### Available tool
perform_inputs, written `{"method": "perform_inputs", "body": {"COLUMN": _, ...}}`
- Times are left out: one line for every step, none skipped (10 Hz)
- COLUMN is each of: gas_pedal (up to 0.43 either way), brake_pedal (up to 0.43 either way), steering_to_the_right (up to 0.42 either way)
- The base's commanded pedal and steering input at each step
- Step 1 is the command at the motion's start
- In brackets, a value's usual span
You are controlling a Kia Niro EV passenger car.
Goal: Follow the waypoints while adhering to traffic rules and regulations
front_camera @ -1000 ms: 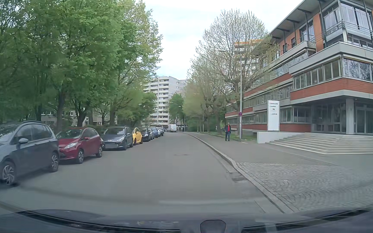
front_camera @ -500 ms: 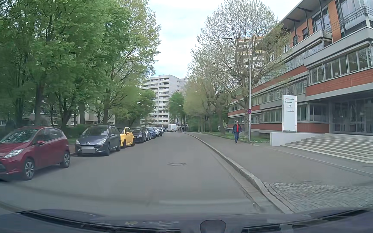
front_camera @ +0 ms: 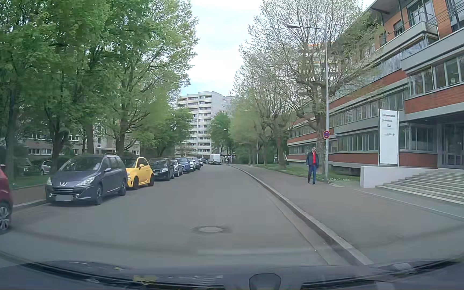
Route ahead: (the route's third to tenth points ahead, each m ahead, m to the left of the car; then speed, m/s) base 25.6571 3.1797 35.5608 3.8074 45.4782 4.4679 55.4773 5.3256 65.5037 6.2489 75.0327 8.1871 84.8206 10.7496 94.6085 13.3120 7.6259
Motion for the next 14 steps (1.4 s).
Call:
{"method": "perform_inputs", "body": {"gas_pedal": 0.039, "brake_pedal": 0.0, "steering_to_the_right": -0.005}}
{"method": "perform_inputs", "body": {"gas_pedal": 0.039, "brake_pedal": 0.0, "steering_to_the_right": -0.005}}
{"method": "perform_inputs", "body": {"gas_pedal": 0.039, "brake_pedal": 0.0, "steering_to_the_right": -0.005}}
{"method": "perform_inputs", "body": {"gas_pedal": 0.039, "brake_pedal": 0.0, "steering_to_the_right": -0.005}}
{"method": "perform_inputs", "body": {"gas_pedal": 0.039, "brake_pedal": 0.0, "steering_to_the_right": -0.005}}
{"method": "perform_inputs", "body": {"gas_pedal": 0.039, "brake_pedal": 0.0, "steering_to_the_right": -0.005}}
{"method": "perform_inputs", "body": {"gas_pedal": 0.039, "brake_pedal": 0.0, "steering_to_the_right": -0.005}}
{"method": "perform_inputs", "body": {"gas_pedal": 0.039, "brake_pedal": 0.0, "steering_to_the_right": -0.005}}
{"method": "perform_inputs", "body": {"gas_pedal": 0.039, "brake_pedal": 0.0, "steering_to_the_right": -0.005}}
{"method": "perform_inputs", "body": {"gas_pedal": 0.039, "brake_pedal": 0.0, "steering_to_the_right": -0.006}}
{"method": "perform_inputs", "body": {"gas_pedal": 0.039, "brake_pedal": 0.0, "steering_to_the_right": -0.006}}
{"method": "perform_inputs", "body": {"gas_pedal": 0.039, "brake_pedal": 0.0, "steering_to_the_right": -0.007}}
{"method": "perform_inputs", "body": {"gas_pedal": 0.039, "brake_pedal": 0.0, "steering_to_the_right": -0.007}}
{"method": "perform_inputs", "body": {"gas_pedal": 0.039, "brake_pedal": 0.0, "steering_to_the_right": -0.006}}
